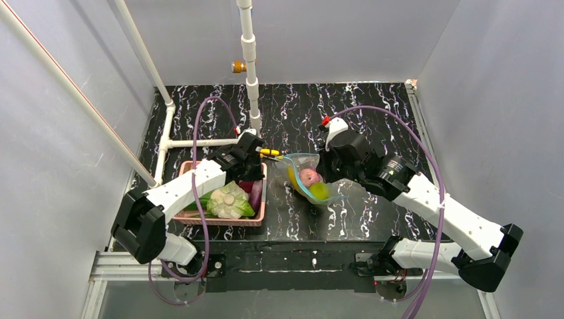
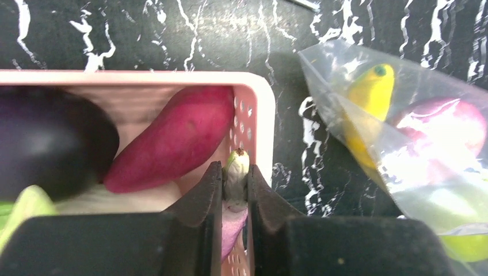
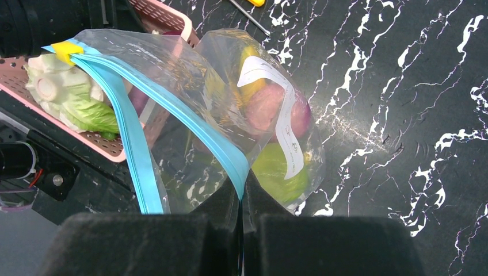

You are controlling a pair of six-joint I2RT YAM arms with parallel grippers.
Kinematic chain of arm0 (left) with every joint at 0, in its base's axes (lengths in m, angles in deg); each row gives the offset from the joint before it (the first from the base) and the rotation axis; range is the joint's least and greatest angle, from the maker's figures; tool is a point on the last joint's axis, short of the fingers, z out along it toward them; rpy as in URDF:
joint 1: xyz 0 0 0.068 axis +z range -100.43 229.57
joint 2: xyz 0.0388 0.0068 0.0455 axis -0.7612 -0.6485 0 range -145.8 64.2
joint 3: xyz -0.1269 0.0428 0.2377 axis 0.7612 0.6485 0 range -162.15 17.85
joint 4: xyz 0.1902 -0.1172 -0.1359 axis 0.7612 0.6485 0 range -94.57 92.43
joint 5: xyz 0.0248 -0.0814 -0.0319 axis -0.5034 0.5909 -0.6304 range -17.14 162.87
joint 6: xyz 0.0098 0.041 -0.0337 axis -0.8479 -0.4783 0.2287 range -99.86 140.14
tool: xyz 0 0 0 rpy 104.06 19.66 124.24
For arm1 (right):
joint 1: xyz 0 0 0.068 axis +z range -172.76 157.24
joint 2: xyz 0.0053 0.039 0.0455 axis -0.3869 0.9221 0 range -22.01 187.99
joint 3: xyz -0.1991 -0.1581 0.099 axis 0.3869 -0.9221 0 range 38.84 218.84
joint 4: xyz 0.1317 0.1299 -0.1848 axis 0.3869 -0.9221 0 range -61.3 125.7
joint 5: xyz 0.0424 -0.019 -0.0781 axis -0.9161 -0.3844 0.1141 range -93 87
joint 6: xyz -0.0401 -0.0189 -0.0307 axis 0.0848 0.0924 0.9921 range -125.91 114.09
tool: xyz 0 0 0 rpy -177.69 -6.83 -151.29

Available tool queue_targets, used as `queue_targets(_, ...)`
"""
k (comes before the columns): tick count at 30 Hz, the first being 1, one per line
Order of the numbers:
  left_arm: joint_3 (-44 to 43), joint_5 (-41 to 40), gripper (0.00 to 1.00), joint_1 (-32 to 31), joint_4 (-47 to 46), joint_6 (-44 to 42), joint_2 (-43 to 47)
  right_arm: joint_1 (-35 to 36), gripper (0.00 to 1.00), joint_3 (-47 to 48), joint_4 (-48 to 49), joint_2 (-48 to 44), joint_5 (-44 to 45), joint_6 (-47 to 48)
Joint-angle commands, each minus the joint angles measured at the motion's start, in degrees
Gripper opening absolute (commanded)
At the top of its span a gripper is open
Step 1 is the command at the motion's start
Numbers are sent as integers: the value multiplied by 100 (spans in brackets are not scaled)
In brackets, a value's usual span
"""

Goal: Place the food in the zip-top bag and seal the zipper
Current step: Pick up the fake vegetable from the bin.

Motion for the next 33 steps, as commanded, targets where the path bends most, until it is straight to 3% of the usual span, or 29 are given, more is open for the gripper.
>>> queue_targets(1, -234, -374, 0, 27, 847, -233, 212, 13, 1, 142, 220, -55, -3, 107)
queue_targets(19, -551, -435, 0, 25, 1179, -162, 1340, 13, 1, 471, 107, 316, -155, 140)
queue_targets(33, -506, -474, 0, 32, 838, 379, 2937, 13, 1, 804, 83, 626, -277, 66)
